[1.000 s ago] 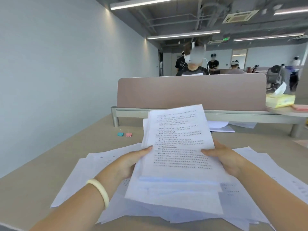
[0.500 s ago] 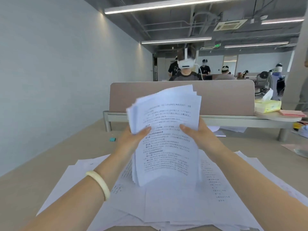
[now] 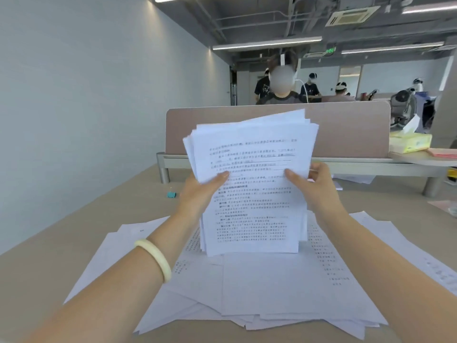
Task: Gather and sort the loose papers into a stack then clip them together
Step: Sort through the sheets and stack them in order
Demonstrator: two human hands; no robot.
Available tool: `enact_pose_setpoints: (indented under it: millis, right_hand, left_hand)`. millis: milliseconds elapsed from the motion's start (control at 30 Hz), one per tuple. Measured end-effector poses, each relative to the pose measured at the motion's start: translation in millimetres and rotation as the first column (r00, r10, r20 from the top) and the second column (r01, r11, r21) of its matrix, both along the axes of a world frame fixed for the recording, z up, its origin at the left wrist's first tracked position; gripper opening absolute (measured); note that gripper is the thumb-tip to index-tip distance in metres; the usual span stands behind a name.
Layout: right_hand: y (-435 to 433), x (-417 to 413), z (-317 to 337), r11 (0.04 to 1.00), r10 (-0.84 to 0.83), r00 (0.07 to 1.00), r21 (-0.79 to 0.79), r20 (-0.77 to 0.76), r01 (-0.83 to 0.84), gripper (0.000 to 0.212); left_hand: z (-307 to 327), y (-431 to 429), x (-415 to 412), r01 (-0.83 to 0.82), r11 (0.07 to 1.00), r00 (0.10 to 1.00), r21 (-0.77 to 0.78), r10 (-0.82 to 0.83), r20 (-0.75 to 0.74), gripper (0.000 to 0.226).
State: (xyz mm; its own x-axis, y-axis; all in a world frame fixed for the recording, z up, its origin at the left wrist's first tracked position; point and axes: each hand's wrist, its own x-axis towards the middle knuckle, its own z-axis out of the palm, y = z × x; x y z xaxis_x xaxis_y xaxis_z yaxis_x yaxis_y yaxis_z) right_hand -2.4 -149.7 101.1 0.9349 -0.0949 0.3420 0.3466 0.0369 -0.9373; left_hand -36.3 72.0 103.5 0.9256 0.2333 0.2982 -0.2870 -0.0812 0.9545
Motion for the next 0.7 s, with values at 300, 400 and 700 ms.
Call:
enact_pose_setpoints:
  millis: [300,400,700]
  right_hand:
    - [26.7,-2.3,18.3,0.992,-0.002,0.993,-0.123,0.122,0.017,0.012]
    - [24.9,-10.3,17.8,0.997,0.019,0.997,-0.080,0.074,-0.013,0.026]
    - [42.1,-4.5,103.0,0.997,-0.029,1.000,0.066,0.005,0.028,0.057]
  left_hand:
    - [15.4,-8.5,4.5,-0.083,0.996,0.997,-0.038,0.083,0.003,0.013]
    - [18.9,3.7,1.4,0.004,0.999,1.000,-0.047,-0.003,0.022,0.022]
    - [-15.0,26.9,-2.9,0.206,0.975,0.972,-0.084,-0.214,-0.093,0.063]
